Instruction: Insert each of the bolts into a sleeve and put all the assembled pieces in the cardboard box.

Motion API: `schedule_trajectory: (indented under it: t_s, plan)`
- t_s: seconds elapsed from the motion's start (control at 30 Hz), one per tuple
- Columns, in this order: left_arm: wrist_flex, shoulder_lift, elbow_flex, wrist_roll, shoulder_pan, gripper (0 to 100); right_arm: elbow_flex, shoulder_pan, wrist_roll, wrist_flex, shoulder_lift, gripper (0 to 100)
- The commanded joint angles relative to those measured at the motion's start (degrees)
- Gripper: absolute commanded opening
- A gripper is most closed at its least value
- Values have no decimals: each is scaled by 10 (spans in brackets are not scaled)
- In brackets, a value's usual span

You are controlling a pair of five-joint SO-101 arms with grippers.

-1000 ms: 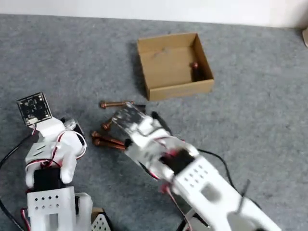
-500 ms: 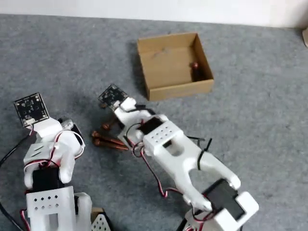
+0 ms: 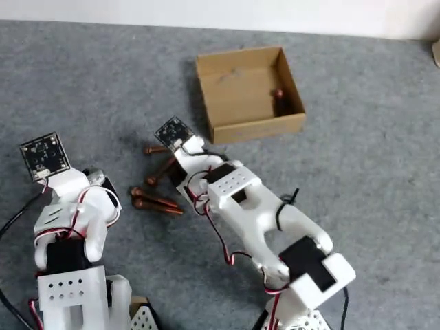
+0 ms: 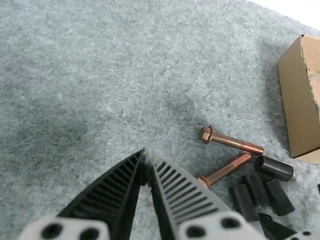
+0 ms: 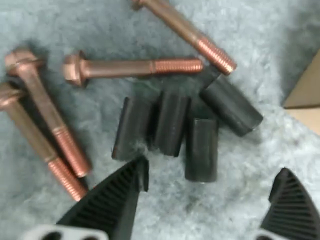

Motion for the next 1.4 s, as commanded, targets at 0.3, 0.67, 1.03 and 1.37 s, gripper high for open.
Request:
schedule_trajectory:
  t_s: [0.3, 0.67, 1.03, 1.37]
  plan:
    - [-11, 2, -2, -3, -1, 7, -24, 16, 0, -12, 46, 353]
    - [-11, 2, -2, -3, -1, 7, -73, 23, -1, -10, 99, 28]
    - [-11, 2, -2, -3, -1, 7, -74, 27, -2, 22, 73, 5]
    - [-35, 8, -7, 35, 2, 7, 49, 26, -3, 37, -188, 5]
